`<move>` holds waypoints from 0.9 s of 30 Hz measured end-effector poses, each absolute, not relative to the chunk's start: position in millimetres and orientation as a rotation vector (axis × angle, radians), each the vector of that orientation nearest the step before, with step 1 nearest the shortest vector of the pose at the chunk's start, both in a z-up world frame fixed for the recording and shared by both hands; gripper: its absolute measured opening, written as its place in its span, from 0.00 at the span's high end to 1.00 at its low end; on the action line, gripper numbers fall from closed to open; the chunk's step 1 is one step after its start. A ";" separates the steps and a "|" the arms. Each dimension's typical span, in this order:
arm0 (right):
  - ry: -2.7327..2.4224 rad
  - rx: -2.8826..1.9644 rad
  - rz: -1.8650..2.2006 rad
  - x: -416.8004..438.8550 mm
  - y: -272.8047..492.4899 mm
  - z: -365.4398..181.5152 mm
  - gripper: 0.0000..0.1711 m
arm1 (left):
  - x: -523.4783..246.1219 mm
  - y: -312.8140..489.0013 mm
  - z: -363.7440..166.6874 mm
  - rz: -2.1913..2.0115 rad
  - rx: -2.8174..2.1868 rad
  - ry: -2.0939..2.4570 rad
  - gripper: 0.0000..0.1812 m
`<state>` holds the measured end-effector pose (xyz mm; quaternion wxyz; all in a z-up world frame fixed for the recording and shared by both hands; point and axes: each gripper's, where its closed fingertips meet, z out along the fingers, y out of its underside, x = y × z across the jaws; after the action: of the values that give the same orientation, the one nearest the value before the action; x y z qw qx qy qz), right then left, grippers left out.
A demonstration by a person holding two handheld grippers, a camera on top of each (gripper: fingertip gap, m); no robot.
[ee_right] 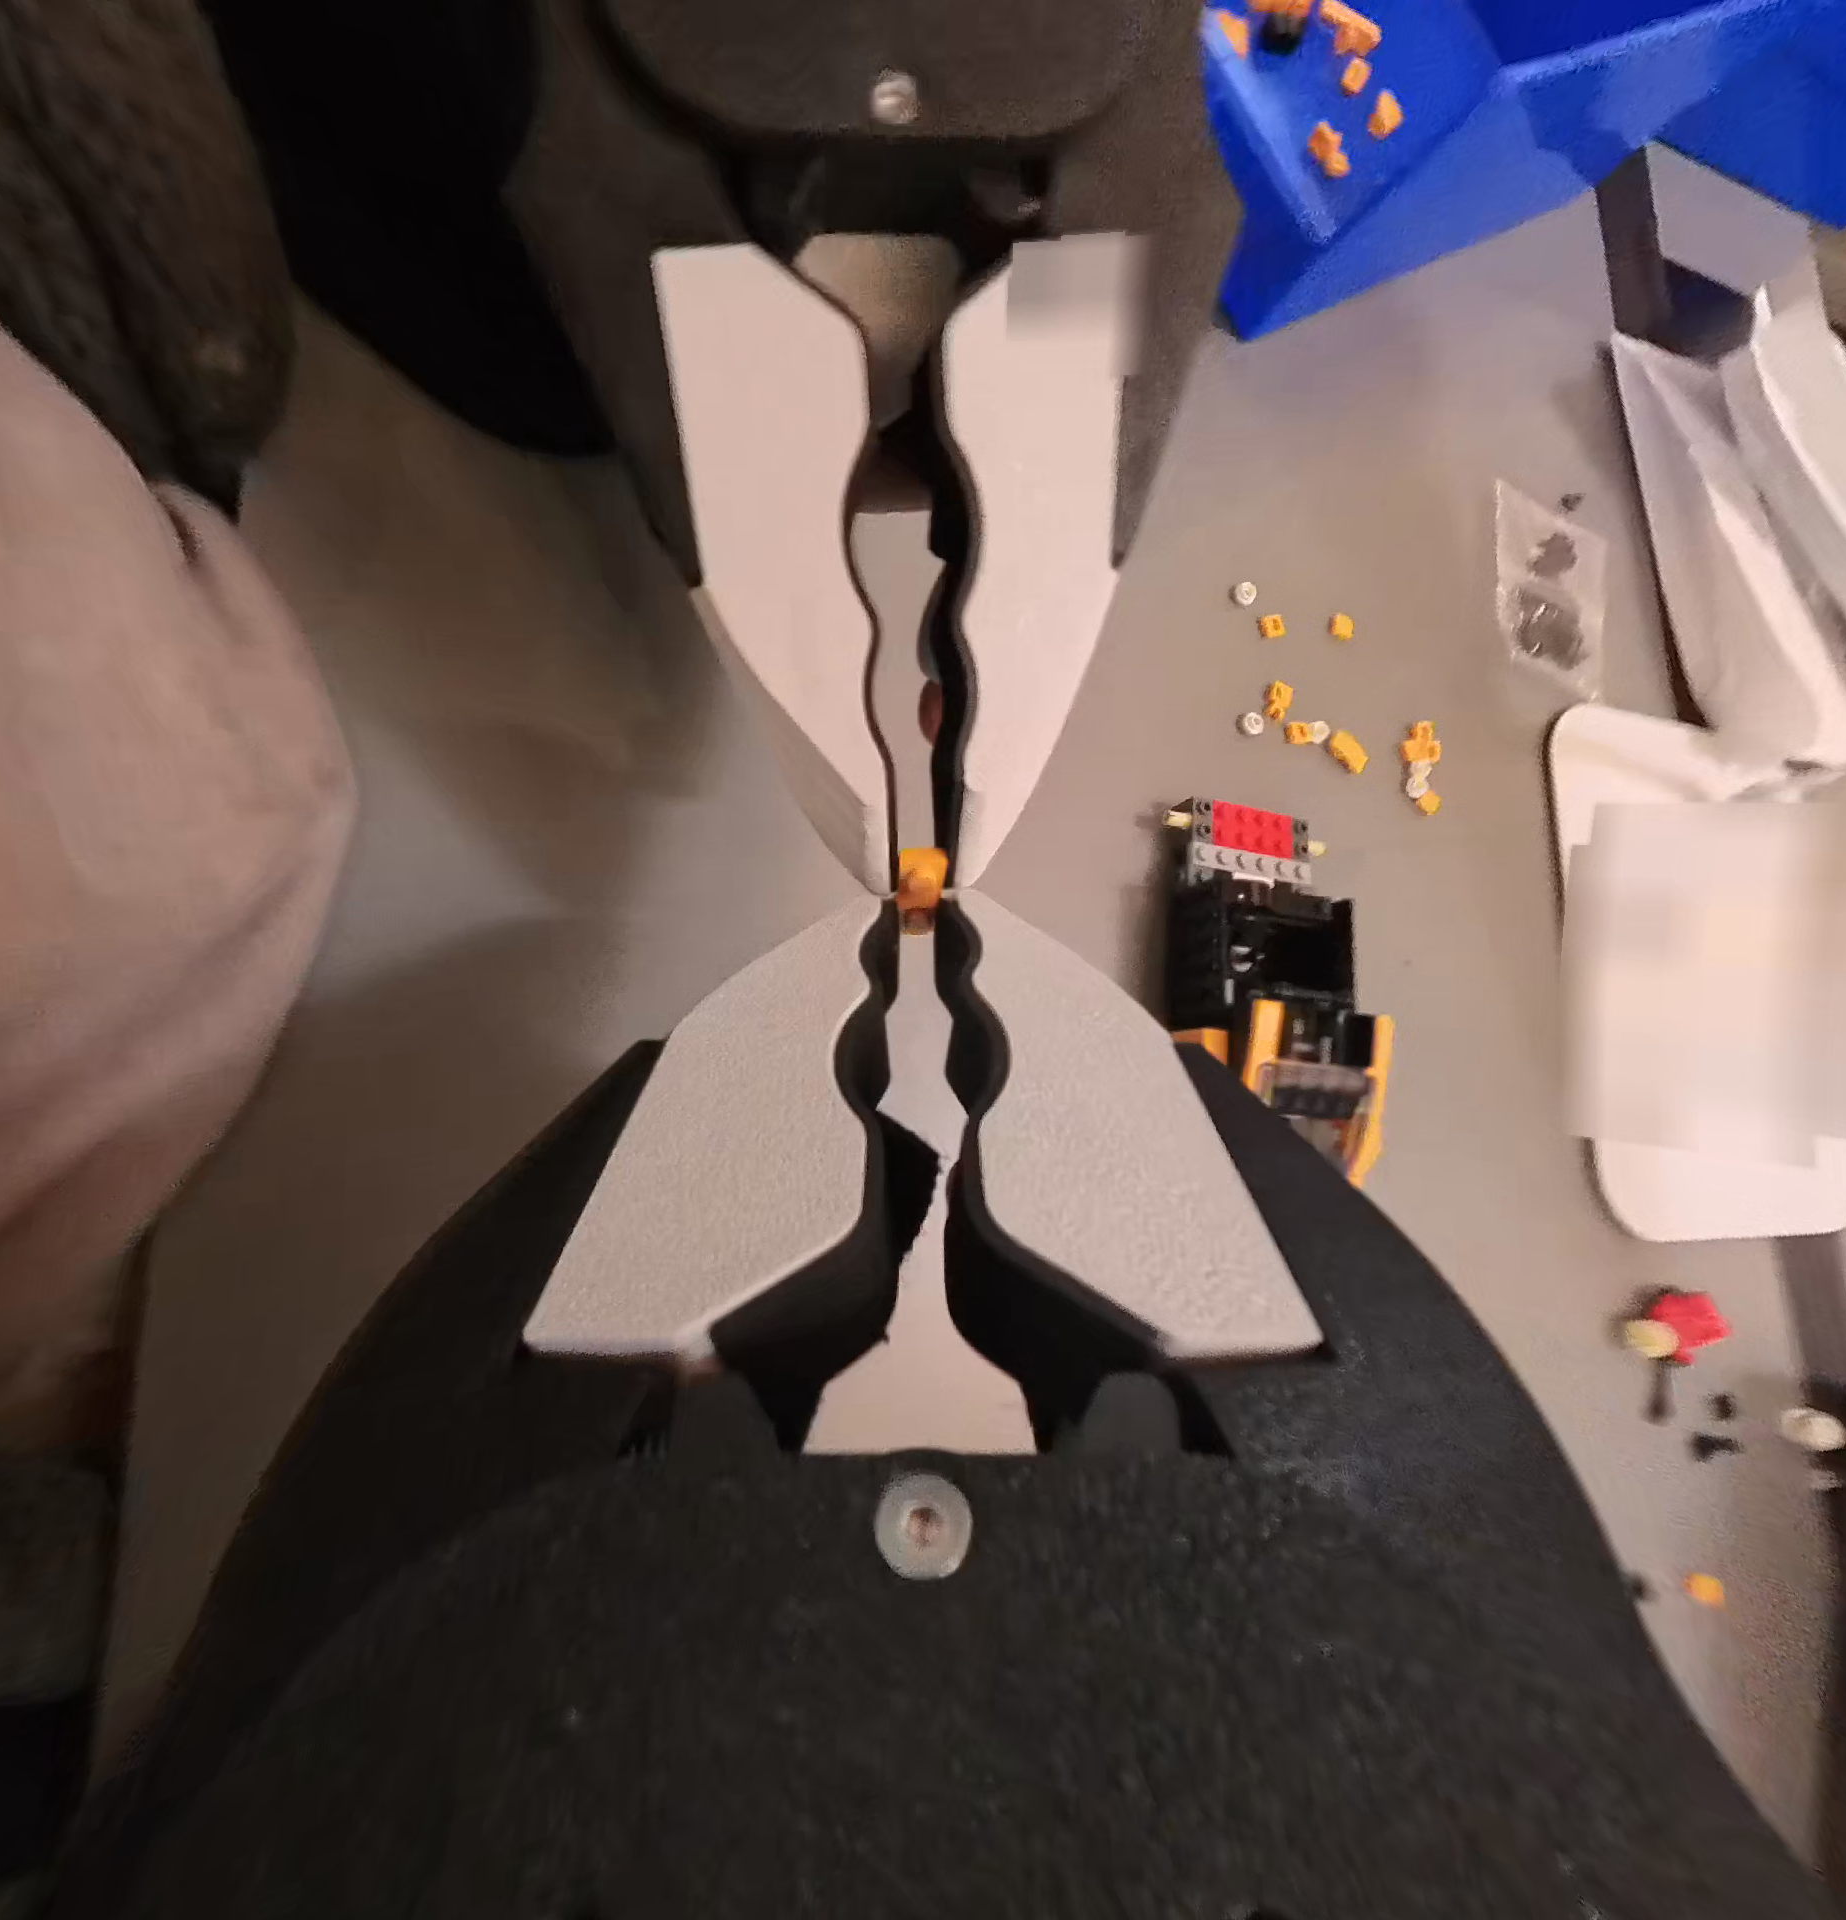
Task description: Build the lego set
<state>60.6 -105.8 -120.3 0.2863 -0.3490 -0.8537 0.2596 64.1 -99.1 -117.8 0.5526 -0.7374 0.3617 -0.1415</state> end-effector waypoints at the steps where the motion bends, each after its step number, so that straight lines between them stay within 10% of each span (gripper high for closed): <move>1: -2.257 -0.968 0.733 61.1 -105.7 -119.5 0.96 | 64.4 -98.9 -117.2 -0.305 -1.732 0.866 0.96; 27: -1.907 -0.905 1.186 60.2 -121.9 -54.7 0.88 | 60.5 -123.9 -55.3 -0.602 -1.206 0.748 0.96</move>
<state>60.2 -121.9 -54.7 0.3526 -0.3497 -0.7370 0.4585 60.5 -123.9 -55.3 0.7172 -0.5452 0.3380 -0.2721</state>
